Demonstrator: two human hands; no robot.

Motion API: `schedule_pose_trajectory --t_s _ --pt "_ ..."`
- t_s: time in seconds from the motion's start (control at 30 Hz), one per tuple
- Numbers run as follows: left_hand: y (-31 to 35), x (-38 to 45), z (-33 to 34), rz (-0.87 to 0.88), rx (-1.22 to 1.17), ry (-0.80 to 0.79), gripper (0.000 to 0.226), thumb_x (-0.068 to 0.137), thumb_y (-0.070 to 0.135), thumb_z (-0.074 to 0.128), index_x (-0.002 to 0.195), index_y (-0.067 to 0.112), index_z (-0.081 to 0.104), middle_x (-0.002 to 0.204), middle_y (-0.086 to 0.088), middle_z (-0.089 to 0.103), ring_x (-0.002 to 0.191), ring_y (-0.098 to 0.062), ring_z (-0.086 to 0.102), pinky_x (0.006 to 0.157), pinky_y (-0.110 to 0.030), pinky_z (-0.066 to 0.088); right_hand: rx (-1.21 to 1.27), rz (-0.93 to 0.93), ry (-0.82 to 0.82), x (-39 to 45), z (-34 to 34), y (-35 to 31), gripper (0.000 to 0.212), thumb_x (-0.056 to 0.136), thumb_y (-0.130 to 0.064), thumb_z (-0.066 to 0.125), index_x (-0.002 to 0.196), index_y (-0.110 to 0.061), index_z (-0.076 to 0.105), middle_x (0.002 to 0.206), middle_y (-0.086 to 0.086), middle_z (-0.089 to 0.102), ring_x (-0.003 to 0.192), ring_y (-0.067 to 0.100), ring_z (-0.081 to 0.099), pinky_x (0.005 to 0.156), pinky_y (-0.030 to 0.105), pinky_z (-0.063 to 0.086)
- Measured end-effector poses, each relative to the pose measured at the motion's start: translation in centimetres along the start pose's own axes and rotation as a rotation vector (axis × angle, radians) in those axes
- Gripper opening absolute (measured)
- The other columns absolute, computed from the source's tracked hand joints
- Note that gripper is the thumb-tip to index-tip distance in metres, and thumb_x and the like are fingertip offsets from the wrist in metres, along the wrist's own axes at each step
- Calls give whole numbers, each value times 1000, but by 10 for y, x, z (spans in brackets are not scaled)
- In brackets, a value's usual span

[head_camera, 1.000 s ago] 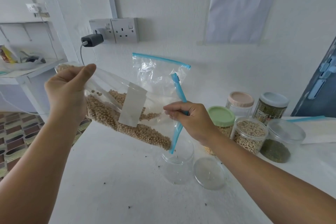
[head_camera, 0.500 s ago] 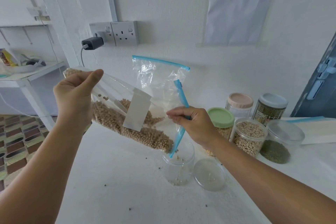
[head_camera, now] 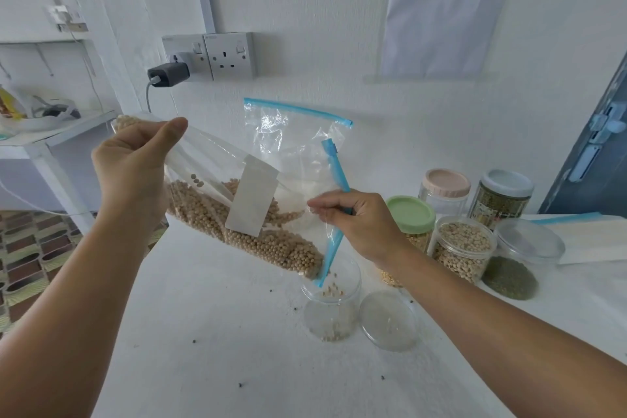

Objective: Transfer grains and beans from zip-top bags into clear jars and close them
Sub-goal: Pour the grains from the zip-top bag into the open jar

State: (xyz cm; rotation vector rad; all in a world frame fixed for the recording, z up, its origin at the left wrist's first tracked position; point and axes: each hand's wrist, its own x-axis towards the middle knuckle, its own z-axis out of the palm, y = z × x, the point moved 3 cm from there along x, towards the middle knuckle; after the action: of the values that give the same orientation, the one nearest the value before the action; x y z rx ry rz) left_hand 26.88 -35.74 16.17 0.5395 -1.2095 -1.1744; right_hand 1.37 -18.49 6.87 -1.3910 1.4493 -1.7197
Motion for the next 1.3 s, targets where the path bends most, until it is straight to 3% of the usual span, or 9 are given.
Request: schedule_pose_trajectory --t_s 0.37,0.7,0.93,1.3 --pt "1 15 -2 27 -6 -17 16 73 27 95 69 25 80 84 4 75 96 -21 69 112 -46 51 -3 -33 -17 6 2 -7 26 94 8 68 106 -11 81 101 0 79 103 14 73 94 23 56" --pt "5 24 1 38 -30 -27 15 76 19 93 70 24 80 80 7 77 91 -16 71 104 -34 55 13 -27 -16 11 5 -7 31 94 10 66 106 -14 81 102 2 79 104 16 73 98 29 57" --pt "10 24 5 46 -55 -26 24 81 12 89 64 25 79 78 9 77 86 -11 72 94 -25 56 38 -38 -10 15 7 -12 33 93 11 66 105 -16 81 103 5 79 104 17 74 94 25 57" --pt "9 21 13 78 -7 -49 15 76 21 93 70 24 80 79 8 76 89 -18 68 105 -39 54 49 -23 9 8 3 -5 32 92 10 68 102 -17 82 103 2 79 103 16 74 93 23 57"
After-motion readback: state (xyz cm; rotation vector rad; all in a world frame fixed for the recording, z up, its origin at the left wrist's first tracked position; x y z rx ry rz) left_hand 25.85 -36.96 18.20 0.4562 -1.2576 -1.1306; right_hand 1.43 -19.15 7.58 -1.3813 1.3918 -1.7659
